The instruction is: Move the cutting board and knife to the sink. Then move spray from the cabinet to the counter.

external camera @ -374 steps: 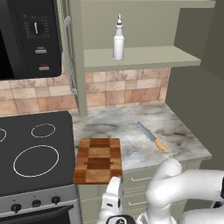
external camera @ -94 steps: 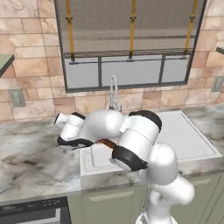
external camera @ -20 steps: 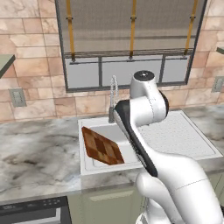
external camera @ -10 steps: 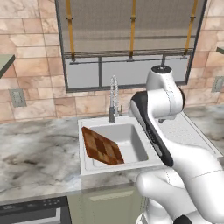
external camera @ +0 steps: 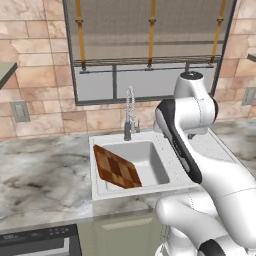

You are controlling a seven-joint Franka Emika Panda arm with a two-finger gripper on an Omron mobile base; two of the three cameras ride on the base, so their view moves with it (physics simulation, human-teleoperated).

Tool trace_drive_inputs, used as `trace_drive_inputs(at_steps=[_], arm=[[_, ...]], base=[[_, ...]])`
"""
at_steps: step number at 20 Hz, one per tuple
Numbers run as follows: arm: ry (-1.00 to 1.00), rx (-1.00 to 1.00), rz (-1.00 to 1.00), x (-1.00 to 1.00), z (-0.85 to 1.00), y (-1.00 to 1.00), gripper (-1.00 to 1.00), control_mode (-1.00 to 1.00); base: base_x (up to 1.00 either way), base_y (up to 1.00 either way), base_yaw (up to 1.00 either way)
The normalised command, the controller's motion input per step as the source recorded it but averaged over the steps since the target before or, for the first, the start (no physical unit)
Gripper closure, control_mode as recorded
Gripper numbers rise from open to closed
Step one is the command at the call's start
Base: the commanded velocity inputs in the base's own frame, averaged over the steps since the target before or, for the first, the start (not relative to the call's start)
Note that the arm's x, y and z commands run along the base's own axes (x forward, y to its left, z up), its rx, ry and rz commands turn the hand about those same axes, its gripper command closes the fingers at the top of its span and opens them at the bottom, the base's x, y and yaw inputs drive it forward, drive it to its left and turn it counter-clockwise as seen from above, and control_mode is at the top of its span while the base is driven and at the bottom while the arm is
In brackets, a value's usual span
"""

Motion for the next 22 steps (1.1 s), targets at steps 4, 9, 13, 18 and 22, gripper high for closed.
trace_drive_inputs(at_steps=[4, 9, 13, 18, 22], arm=[[0.0, 0.0, 0.0, 0.0, 0.0, 0.0, -1.0, 1.0], [0.0, 0.0, 0.0, 0.0, 0.0, 0.0, -1.0, 1.0], [0.0, 0.0, 0.0, 0.0, 0.0, 0.0, -1.0, 1.0], [0.0, 0.0, 0.0, 0.0, 0.0, 0.0, -1.0, 1.0], [0.0, 0.0, 0.0, 0.0, 0.0, 0.0, -1.0, 1.0]], base=[[-0.79, -0.21, -0.01], [-1.0, -0.21, -0.08], [-0.98, -0.23, -0.13], [-0.18, -0.2, -0.86], [0.0, 0.0, -1.0]])
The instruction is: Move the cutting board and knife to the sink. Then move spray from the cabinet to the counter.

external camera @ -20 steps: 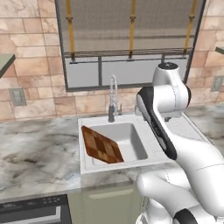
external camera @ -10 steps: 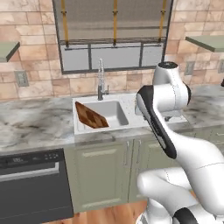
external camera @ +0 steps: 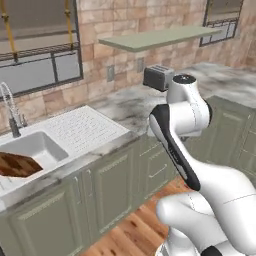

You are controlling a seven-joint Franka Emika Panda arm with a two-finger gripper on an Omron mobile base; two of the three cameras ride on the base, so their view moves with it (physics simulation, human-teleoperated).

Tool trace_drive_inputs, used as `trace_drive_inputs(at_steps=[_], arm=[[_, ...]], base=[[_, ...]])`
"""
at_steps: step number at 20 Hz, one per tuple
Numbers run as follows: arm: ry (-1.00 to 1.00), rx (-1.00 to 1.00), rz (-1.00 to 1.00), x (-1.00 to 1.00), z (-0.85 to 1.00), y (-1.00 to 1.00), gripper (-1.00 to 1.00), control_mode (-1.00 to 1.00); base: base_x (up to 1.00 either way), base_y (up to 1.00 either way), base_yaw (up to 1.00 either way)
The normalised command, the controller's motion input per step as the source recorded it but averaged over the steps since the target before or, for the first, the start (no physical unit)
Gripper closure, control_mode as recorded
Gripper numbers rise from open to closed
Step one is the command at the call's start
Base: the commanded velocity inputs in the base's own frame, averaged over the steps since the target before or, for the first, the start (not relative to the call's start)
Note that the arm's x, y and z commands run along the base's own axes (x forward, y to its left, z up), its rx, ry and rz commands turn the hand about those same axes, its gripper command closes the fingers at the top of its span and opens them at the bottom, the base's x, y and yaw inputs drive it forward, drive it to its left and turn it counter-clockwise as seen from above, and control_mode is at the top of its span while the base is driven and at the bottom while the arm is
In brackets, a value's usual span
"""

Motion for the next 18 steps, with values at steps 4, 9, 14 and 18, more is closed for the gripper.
trace_drive_inputs(at_steps=[4, 9, 14, 18], arm=[[0.0, 0.0, 0.0, 0.0, 0.0, 0.0, -1.0, 1.0], [0.0, 0.0, 0.0, 0.0, 0.0, 0.0, -1.0, 1.0], [0.0, 0.0, 0.0, 0.0, 0.0, 0.0, -1.0, 1.0], [0.0, 0.0, 0.0, 0.0, 0.0, 0.0, -1.0, 1.0]], base=[[0.0, -0.06, -0.98], [0.0, -0.27, -0.93], [0.0, -0.44, -0.89], [0.0, -0.48, -0.88]])
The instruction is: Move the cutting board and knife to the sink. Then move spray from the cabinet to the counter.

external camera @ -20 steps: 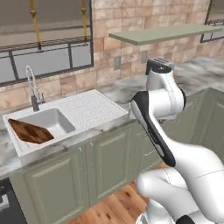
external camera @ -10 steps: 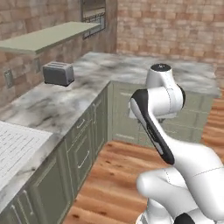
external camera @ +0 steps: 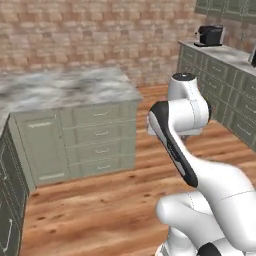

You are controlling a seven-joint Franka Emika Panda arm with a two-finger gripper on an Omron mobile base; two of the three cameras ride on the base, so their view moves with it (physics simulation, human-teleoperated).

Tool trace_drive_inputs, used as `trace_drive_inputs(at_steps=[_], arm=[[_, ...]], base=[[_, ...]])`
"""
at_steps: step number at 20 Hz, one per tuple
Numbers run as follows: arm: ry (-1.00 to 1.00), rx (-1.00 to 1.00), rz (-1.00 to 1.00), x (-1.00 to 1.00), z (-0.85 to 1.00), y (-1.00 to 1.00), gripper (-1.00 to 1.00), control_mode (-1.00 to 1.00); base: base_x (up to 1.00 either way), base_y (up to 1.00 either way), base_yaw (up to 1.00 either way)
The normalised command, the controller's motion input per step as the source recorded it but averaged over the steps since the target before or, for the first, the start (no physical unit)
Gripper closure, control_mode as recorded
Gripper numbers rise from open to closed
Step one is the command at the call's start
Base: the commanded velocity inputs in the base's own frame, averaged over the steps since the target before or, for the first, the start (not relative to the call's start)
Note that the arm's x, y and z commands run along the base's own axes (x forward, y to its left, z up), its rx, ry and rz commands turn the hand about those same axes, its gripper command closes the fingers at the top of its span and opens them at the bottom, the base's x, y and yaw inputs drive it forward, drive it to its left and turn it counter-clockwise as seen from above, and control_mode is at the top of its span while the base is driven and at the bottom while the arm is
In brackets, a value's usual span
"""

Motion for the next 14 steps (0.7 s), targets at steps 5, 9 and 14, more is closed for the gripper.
trace_drive_inputs(at_steps=[5, 9, 14], arm=[[0.0, 0.0, 0.0, 0.0, 0.0, 0.0, -1.0, 1.0], [0.0, 0.0, 0.0, 0.0, 0.0, 0.0, -1.0, 1.0], [0.0, 0.0, 0.0, 0.0, 0.0, 0.0, -1.0, 1.0]], base=[[0.0, -0.53, -0.87], [0.0, -0.59, -0.85], [0.0, -0.52, -0.83]])
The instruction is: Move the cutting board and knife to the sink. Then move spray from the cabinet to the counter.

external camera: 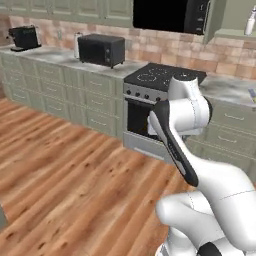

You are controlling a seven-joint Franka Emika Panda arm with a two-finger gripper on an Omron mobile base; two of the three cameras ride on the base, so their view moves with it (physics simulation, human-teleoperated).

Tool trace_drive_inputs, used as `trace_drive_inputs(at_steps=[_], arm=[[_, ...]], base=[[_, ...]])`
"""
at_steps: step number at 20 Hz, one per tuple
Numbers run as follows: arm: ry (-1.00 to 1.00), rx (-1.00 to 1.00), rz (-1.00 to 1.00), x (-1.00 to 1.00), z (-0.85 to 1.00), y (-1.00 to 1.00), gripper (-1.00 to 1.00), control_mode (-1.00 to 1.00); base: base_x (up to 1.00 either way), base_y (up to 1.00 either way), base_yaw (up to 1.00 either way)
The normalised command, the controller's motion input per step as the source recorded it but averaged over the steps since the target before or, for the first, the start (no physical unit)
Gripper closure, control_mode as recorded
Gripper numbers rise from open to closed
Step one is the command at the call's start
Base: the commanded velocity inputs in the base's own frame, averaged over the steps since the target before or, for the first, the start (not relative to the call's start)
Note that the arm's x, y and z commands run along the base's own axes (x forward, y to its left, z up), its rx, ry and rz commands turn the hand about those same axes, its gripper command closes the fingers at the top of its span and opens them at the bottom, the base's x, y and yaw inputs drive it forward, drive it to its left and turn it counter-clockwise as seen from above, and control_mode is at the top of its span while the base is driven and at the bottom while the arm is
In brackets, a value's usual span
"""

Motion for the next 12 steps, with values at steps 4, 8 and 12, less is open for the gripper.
trace_drive_inputs(at_steps=[4, 8, 12], arm=[[0.0, 0.0, 0.0, 0.0, 0.0, 0.0, -1.0, 1.0], [0.0, 0.0, 0.0, 0.0, 0.0, 0.0, -1.0, 1.0], [0.0, 0.0, 0.0, 0.0, 0.0, 0.0, -1.0, 1.0]], base=[[0.01, -0.33, -0.81], [0.13, -0.22, -0.75], [0.4, 0.01, -0.67]])
